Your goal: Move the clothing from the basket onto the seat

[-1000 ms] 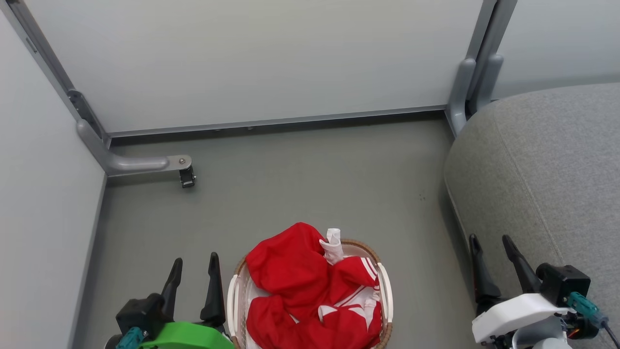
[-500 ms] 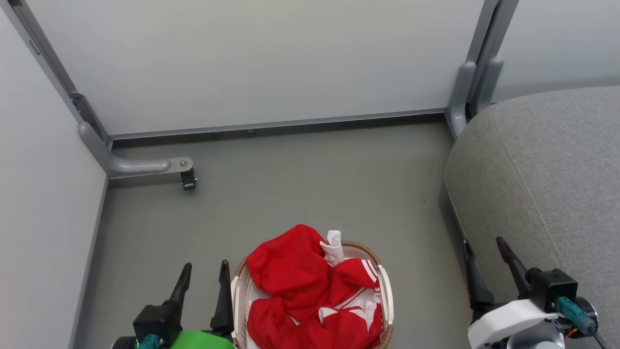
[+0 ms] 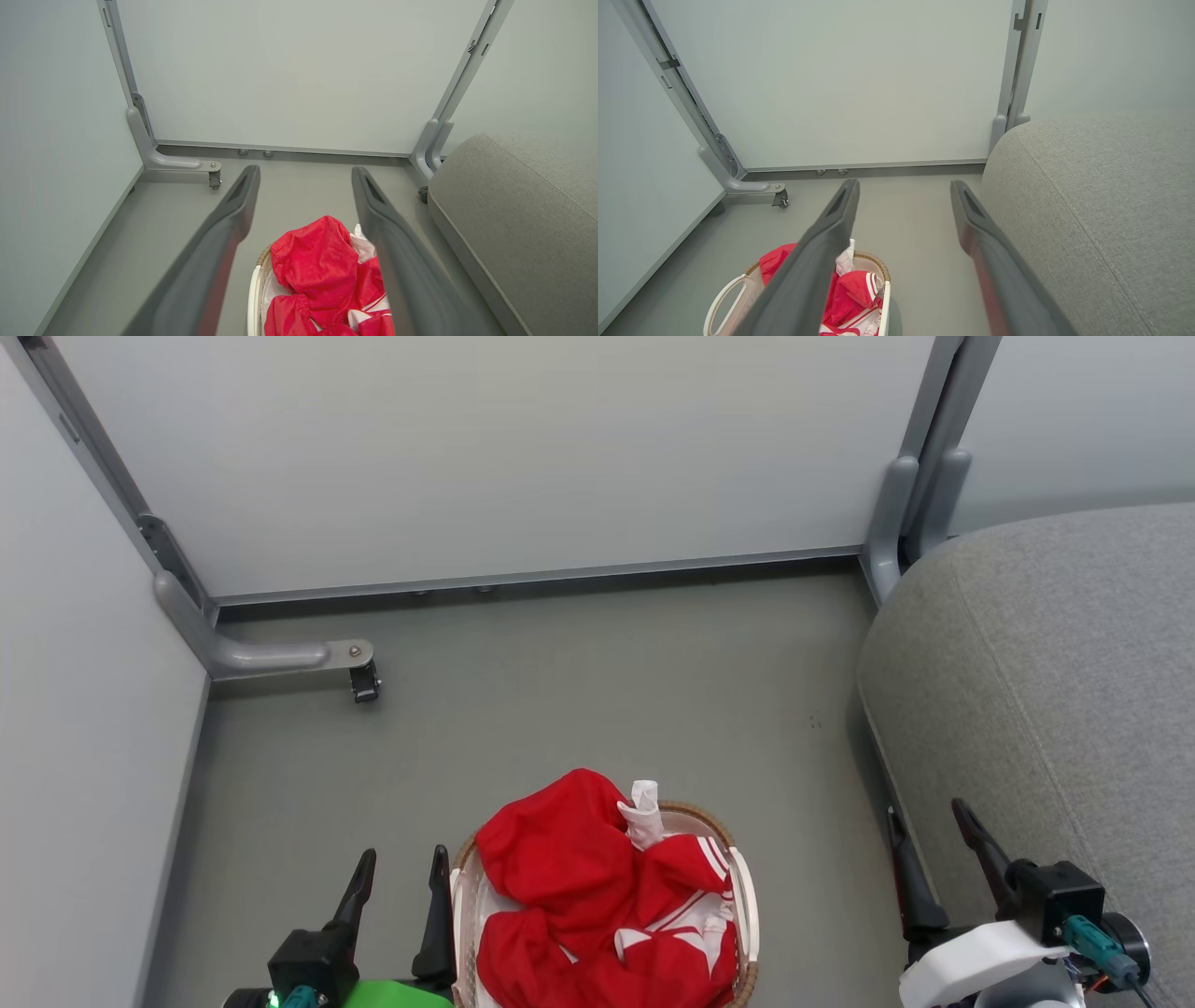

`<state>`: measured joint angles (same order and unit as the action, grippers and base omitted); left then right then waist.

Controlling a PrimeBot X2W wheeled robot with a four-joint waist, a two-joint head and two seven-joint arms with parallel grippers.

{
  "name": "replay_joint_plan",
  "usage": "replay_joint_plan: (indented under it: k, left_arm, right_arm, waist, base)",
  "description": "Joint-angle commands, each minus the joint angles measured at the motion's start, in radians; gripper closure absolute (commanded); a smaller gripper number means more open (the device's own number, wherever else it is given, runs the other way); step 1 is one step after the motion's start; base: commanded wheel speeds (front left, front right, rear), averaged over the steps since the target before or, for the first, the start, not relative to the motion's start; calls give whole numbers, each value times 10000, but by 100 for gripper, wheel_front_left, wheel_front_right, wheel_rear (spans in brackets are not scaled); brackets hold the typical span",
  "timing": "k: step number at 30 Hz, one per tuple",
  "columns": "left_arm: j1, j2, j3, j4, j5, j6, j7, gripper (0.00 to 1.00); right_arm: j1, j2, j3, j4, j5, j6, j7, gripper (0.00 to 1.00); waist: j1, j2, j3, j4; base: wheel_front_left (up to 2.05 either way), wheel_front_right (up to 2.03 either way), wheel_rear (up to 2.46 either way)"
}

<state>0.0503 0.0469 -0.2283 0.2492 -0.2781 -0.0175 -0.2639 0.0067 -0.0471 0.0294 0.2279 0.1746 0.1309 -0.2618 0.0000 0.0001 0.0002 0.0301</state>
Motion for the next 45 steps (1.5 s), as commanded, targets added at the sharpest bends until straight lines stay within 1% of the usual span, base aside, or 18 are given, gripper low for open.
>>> replay_joint_plan:
  k: [1,12,16,20,26,29,34,40,45]
  left_arm:
    - [37,62,1,14,16,27,-11,0]
    - [-54,63,-39,47,73,-13,-11,0]
    - [-257,63,-77,67,267,-96,-11,0]
    - [-593,59,-176,61,590,-266,-11,0]
    - [-1777,60,-404,72,1395,-535,-11,0]
    - [-2672,71,-453,210,1720,-620,-11,0]
    - [-4176,267,-689,799,2298,-782,-9,0]
    - [-5832,528,-1108,2182,2808,-924,-10,0]
    - [-6942,590,-1723,3833,3144,-1038,-9,0]
  right_arm:
    - [13,-60,-15,29,-48,-3,-49,0]
    - [4,-60,-109,-52,-45,-3,-49,0]
    - [-46,-60,-187,-106,-59,-3,-49,0]
    - [-205,-59,-231,-243,-101,-3,-49,0]
    - [-702,-59,-380,-529,-189,-3,-49,0]
    - [-1143,-57,-415,-720,-214,-3,-49,0]
    - [-1946,-56,-430,-941,-106,-3,-49,0]
    - [-2853,-51,-446,-1124,137,-3,-49,0]
    - [-3379,-46,-327,-1184,396,-3,-49,0]
  waist:
    - [0,-1,-2,-3]
    - [0,-1,67,7]
    - [0,-1,225,33]
    - [0,-1,615,31]
    - [0,-1,1841,-75]
    - [0,-1,2803,-252]
    - [0,-1,4302,-695]
    - [0,-1,5807,-1268]
    - [0,-1,6750,-1642]
  base:
    - [0,0,0]
    - [0,0,0]
    - [0,0,0]
    - [0,0,0]
    - [0,0,0]
    - [0,0,0]
    - [0,0,0]
    - [0,0,0]
    - [0,0,0]
